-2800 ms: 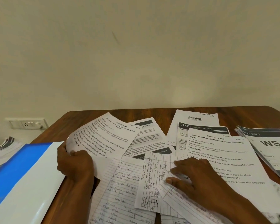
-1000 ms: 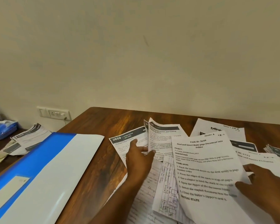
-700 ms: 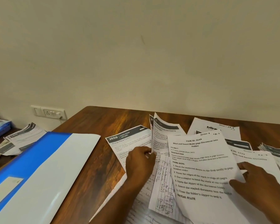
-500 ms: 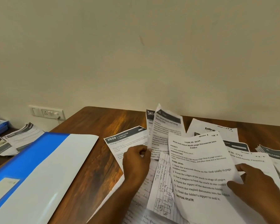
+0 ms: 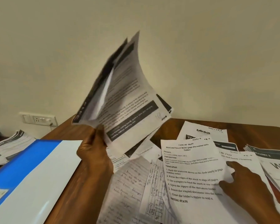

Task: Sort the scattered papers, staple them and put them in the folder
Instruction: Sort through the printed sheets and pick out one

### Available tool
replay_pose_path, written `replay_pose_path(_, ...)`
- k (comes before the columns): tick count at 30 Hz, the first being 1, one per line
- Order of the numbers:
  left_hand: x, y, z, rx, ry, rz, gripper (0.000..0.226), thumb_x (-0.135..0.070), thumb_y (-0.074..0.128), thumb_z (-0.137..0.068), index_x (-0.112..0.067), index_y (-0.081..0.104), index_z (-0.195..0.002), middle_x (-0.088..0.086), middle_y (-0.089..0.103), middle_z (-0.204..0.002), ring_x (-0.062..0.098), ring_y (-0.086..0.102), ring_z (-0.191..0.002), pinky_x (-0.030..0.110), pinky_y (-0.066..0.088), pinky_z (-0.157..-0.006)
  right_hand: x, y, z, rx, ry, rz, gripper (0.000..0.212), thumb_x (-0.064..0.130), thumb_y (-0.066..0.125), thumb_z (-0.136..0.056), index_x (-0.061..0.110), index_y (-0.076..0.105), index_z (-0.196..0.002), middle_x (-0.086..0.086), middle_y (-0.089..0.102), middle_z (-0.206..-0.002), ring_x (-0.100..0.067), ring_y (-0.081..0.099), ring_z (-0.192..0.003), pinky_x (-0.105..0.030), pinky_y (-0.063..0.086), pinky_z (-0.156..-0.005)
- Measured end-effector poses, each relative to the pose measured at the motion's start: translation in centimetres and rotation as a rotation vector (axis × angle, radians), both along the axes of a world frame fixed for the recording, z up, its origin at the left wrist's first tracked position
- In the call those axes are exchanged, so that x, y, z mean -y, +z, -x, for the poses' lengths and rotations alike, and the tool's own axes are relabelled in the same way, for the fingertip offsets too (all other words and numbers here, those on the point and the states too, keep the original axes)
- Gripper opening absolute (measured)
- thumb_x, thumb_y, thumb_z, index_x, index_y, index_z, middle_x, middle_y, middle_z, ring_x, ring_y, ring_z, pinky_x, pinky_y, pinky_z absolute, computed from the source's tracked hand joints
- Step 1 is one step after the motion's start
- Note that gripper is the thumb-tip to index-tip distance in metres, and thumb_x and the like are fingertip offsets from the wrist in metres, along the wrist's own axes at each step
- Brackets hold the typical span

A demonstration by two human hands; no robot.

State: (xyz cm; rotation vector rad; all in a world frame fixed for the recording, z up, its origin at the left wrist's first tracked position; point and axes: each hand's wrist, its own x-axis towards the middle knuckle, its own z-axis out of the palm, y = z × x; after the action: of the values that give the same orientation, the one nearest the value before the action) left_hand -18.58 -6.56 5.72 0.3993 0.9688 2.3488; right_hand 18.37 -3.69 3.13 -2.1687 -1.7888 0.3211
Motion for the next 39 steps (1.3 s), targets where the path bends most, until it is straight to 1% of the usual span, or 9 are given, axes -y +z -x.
replay_pose_path(3, 0.0, -0.2, 0.9, 0.147, -0.259, -0.043, 0.071, -0.032, 0.102, -0.058, -0.011, 0.077, -0.121, 0.02, 0.072, -0.131, 0.049, 0.066, -0.123, 0.072, 0.048, -0.105, 0.2, 0.4, 0.0, -0.016, -0.006, 0.002, 0.086, 0.045, 0.082, -0.075, 0.028, 0.044, -0.151, -0.002, 0.066, -0.138, -0.031, 0.063, -0.121, -0.045, 0.053, -0.097)
replay_pose_path(7, 0.3, -0.2, 0.8, 0.008, -0.247, 0.101, 0.024, -0.026, 0.087, -0.082, -0.011, 0.08, -0.1, 0.012, 0.081, -0.11, 0.044, 0.074, -0.105, 0.056, 0.061, -0.092, 0.2, 0.4, -0.2, -0.029, 0.007, -0.022, 0.081, 0.043, 0.085, -0.072, 0.026, 0.052, -0.144, -0.001, 0.073, -0.121, -0.03, 0.067, -0.109, -0.042, 0.054, -0.091)
replay_pose_path(12, 0.9, 0.4, -0.6, -0.24, -0.327, 0.246, 0.007, -0.018, 0.08, -0.092, -0.013, 0.077, -0.088, 0.011, 0.082, -0.094, 0.026, 0.079, -0.077, 0.039, 0.066, -0.071, 0.0, 0.0, -0.4, -0.114, 0.071, -0.147, 0.062, 0.054, 0.084, -0.076, 0.025, 0.067, -0.128, -0.006, 0.073, -0.118, -0.029, 0.069, -0.105, -0.045, 0.057, -0.091)
replay_pose_path(15, 0.7, -0.4, -1.7, -0.464, -0.531, 0.384, 0.008, -0.013, 0.078, -0.092, -0.006, 0.078, -0.095, 0.017, 0.081, -0.101, 0.031, 0.08, -0.081, 0.042, 0.066, -0.074, 0.7, 1.3, 0.6, -0.489, 0.09, -0.355, 0.047, 0.067, 0.058, -0.089, 0.026, 0.074, -0.107, -0.002, 0.077, -0.111, -0.024, 0.07, -0.099, -0.046, 0.057, -0.09)
replay_pose_path(19, 1.0, -1.4, -3.5, -0.585, -0.79, 0.537, 0.019, -0.014, 0.08, -0.089, -0.002, 0.078, -0.104, 0.015, 0.081, -0.104, 0.034, 0.08, -0.089, 0.048, 0.064, -0.084, 2.1, 4.6, 2.5, -1.135, 0.079, -0.16, 0.06, 0.071, 0.045, -0.089, 0.024, 0.072, -0.115, 0.0, 0.08, -0.1, -0.024, 0.076, -0.089, -0.043, 0.058, -0.077)
replay_pose_path(24, 0.8, -2.3, -4.2, -0.572, -0.974, 0.538, 0.053, -0.016, 0.088, -0.071, 0.008, 0.07, -0.115, 0.016, 0.08, -0.111, 0.033, 0.08, -0.095, 0.039, 0.067, -0.074, 1.3, 2.6, 2.4, -1.046, -0.002, -0.322, 0.035, 0.027, 0.081, -0.085, 0.028, 0.067, -0.117, 0.01, 0.073, -0.109, -0.014, 0.073, -0.093, -0.025, 0.055, -0.068)
replay_pose_path(28, 0.9, -2.5, -4.5, -0.523, -0.97, 0.423, 0.044, -0.014, 0.078, -0.081, -0.005, 0.072, -0.123, 0.013, 0.079, -0.119, 0.034, 0.078, -0.107, 0.044, 0.067, -0.084, 0.8, 1.9, 1.7, -1.118, 0.114, -0.198, 0.023, 0.014, 0.083, -0.083, 0.026, 0.069, -0.097, 0.019, 0.076, -0.082, 0.002, 0.074, -0.068, -0.014, 0.055, -0.052)
replay_pose_path(33, 0.6, -3.2, -5.3, -0.421, -0.769, 0.311, 0.032, -0.009, 0.07, -0.091, -0.005, 0.071, -0.123, 0.016, 0.079, -0.115, 0.038, 0.078, -0.102, 0.045, 0.067, -0.079, 1.0, 1.7, 2.1, -1.151, 0.239, -0.102, 0.029, 0.006, 0.083, -0.081, 0.017, 0.075, -0.106, -0.002, 0.081, -0.1, -0.02, 0.079, -0.091, -0.036, 0.062, -0.084)
replay_pose_path(39, 0.3, -3.5, -5.7, -0.421, -0.728, 0.325, 0.025, -0.004, 0.068, -0.094, -0.004, 0.072, -0.119, 0.016, 0.08, -0.113, 0.036, 0.079, -0.1, 0.045, 0.063, -0.08, 0.8, 1.6, 1.8, -1.144, 0.253, -0.081, 0.036, 0.004, 0.084, -0.08, 0.016, 0.075, -0.112, -0.004, 0.08, -0.106, -0.025, 0.077, -0.1, -0.046, 0.059, -0.095)
